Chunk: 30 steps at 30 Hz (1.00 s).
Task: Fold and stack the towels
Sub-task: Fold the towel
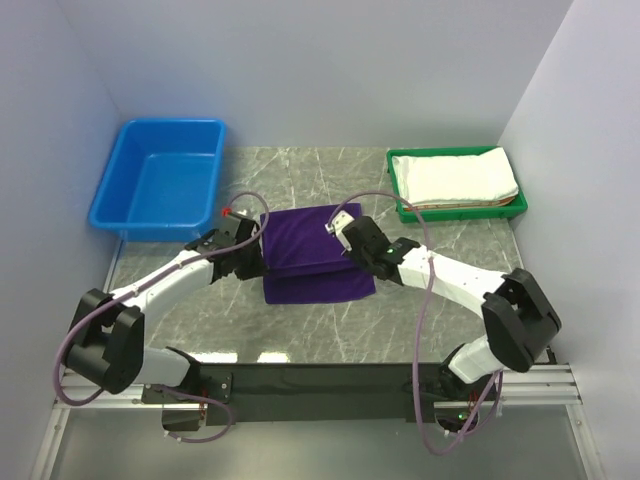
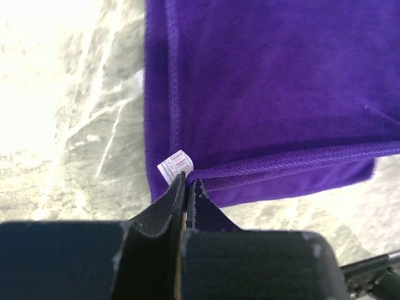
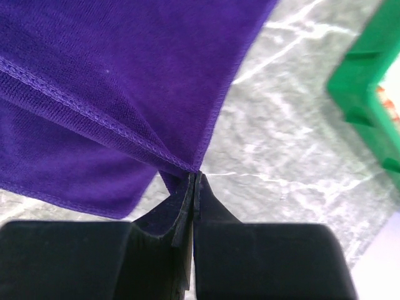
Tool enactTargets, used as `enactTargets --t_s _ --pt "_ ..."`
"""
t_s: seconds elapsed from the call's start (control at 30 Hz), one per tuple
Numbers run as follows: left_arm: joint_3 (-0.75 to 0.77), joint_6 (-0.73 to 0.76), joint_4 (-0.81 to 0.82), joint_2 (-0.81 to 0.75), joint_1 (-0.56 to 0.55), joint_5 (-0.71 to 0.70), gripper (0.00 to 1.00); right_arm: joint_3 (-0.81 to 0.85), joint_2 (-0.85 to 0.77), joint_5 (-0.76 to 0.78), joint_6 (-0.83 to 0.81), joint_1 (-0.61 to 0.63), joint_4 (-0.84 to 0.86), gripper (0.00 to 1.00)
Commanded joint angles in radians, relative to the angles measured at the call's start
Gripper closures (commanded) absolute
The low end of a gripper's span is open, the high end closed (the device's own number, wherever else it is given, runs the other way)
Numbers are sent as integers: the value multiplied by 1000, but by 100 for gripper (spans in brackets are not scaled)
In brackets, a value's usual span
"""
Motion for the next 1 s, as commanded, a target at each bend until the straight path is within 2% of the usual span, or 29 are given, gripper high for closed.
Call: enactTargets --t_s 0.0,0.23,0.37,0.43,0.47,0.57,0.6,0.63,0.77,0.87,0.97 --pt "-43 3 -52 21 19 -168 99 -17 45 112 14 -14 -133 100" --pt "-51 3 -50 49 6 -182 97 -10 124 73 55 1 -169 100" --pt "-56 -9 -59 41 -17 -182 87 10 141 23 72 2 -197 93" --pt "-62 -18 -64 17 -31 -177 78 17 129 6 86 4 -222 79" --pt "-66 -23 -70 4 -34 -177 68 26 109 -14 89 9 -234 66" --pt "-79 -41 -84 -46 -50 -164 53 55 71 -51 118 27 -297 45" --pt "-83 -52 -93 -77 -56 -162 50 63 57 -60 132 35 -323 43" --pt "-83 -55 -102 -94 -65 -162 41 70 24 -65 144 41 -330 40" --pt "-76 -69 -165 -201 -73 -157 22 86 -95 -108 209 45 -331 39" --pt "-57 -77 -209 -324 -73 -167 19 107 -174 -103 284 45 -317 39" --pt "-53 -80 -214 -368 -73 -173 19 127 -207 -92 395 27 -260 39"
